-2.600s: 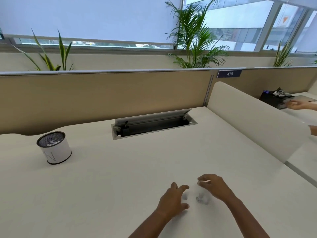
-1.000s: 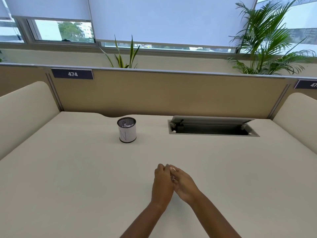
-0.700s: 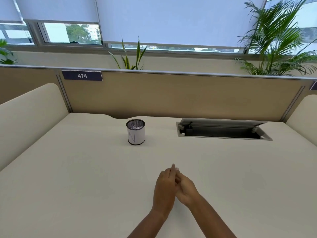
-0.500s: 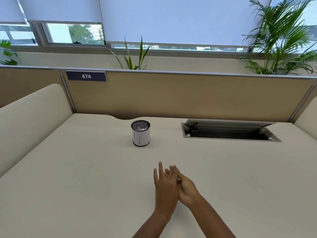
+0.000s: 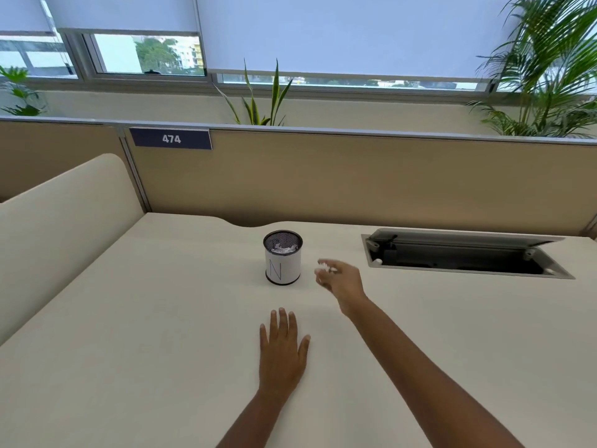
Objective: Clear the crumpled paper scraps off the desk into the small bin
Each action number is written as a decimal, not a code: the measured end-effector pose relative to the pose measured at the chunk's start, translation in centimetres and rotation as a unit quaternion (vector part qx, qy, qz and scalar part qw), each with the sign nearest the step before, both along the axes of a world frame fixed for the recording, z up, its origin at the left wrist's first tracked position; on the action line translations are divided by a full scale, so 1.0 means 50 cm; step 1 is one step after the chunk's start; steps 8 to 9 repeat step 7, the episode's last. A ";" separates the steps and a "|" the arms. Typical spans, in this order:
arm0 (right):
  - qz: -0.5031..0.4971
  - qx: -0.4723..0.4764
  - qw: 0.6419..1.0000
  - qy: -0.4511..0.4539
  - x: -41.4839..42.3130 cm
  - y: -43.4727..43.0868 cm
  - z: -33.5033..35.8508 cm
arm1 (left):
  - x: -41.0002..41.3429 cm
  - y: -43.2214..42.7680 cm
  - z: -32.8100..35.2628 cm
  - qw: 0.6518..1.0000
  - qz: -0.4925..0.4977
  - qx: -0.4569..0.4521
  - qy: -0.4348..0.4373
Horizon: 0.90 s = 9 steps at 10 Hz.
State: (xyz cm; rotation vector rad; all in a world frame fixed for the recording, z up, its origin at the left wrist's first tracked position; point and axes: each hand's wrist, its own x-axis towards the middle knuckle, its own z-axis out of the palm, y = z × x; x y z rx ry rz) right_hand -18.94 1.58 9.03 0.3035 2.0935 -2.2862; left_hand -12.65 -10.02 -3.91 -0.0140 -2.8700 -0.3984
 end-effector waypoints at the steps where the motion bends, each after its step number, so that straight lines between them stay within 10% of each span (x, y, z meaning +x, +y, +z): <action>1: -0.019 0.144 0.982 0.121 -0.058 -0.052 0.044 | -0.018 0.009 0.005 0.999 -0.029 -0.033 -0.003; 5: 0.081 0.430 0.881 0.181 -0.167 -0.144 0.014 | -0.026 0.010 0.010 0.995 -0.065 -0.042 -0.061; 9: 0.089 0.377 0.903 0.187 -0.152 -0.122 0.007 | -0.029 0.007 0.010 0.998 -0.041 -0.037 -0.017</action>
